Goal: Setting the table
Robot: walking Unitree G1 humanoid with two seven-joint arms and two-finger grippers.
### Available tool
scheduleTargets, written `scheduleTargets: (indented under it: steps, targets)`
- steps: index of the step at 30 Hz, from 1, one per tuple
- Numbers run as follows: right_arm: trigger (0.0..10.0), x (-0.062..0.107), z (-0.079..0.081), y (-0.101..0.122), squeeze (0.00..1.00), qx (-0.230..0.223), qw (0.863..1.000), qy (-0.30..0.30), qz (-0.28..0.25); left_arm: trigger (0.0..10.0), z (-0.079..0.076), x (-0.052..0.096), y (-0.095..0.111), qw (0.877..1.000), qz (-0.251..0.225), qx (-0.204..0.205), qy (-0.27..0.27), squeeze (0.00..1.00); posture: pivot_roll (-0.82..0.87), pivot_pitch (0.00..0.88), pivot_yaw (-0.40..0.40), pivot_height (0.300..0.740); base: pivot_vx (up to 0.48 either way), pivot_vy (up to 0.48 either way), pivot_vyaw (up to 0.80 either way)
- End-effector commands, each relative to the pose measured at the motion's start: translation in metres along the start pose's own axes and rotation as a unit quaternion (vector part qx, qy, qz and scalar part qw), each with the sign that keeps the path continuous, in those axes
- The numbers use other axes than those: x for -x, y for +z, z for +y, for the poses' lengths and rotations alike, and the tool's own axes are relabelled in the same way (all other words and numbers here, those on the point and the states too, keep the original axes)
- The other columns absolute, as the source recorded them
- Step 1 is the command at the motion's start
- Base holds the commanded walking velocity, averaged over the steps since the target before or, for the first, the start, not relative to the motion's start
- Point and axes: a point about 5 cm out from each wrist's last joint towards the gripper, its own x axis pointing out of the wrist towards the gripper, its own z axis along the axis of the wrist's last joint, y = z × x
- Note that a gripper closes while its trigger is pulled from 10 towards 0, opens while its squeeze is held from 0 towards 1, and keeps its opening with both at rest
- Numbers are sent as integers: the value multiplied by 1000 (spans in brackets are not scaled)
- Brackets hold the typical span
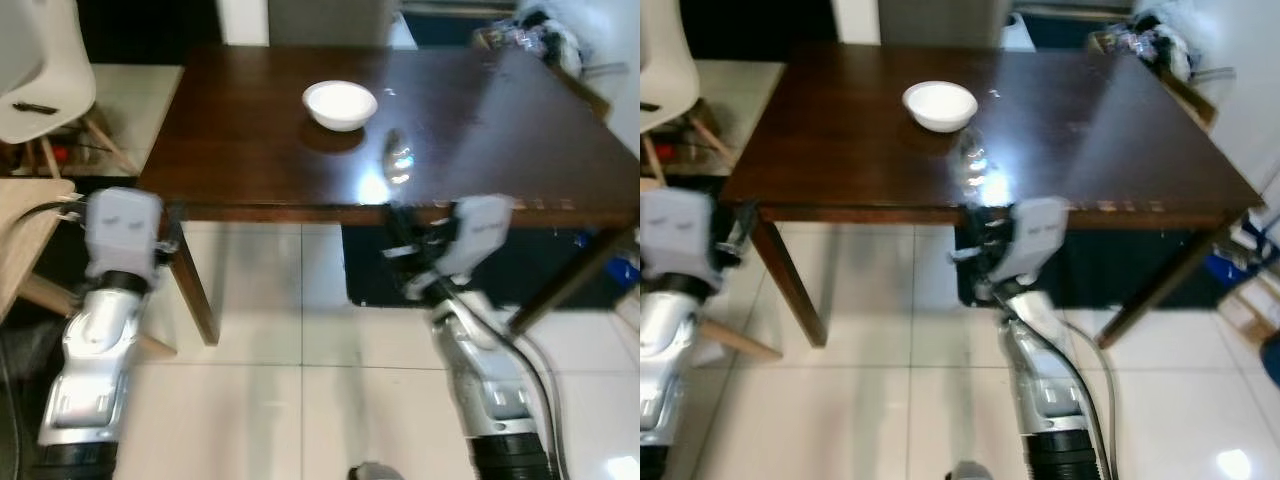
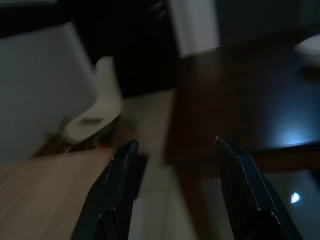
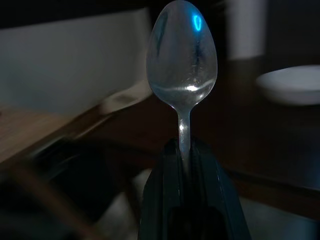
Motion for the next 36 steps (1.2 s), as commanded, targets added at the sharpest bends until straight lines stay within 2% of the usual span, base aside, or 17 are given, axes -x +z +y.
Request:
scheduleTargets:
  steps: [1,8,10,19,26,33,36]
  targets:
    - [10000,5,-6,-2,0,-4,1000,-6,10,10000,-8,4,-3,1000,14,10,-10,0,-126,70,52,740,0,0,788]
    - [10000,7,-3,-2,0,-19,1000,13,15,10000,-12,3,-1,1000,15,18,-15,0,-125,70,52,740,0,0,788]
    - [10000,8,2,-1,0,-41,998,35,16,10000,-14,2,1,999,19,29,-14,0,-125,70,52,740,0,0,788]
    - [10000,8,11,4,0,-88,994,69,11,10000,-16,0,5,998,33,45,-6,0,-122,68,56,740,0,0,788]
    - [10000,8,11,5,0,-91,993,72,12,10000,-20,-4,7,998,32,51,-7,0,-122,68,56,740,0,0,788]
    - [10000,9,9,5,0,-90,993,68,17,10000,-23,-8,10,998,33,54,-11,0,-127,60,59,740,458,0,788]
    - [10000,8,5,6,0,-82,995,49,13,10000,-24,-8,10,998,34,55,-13,0,-128,59,60,740,480,0,781]
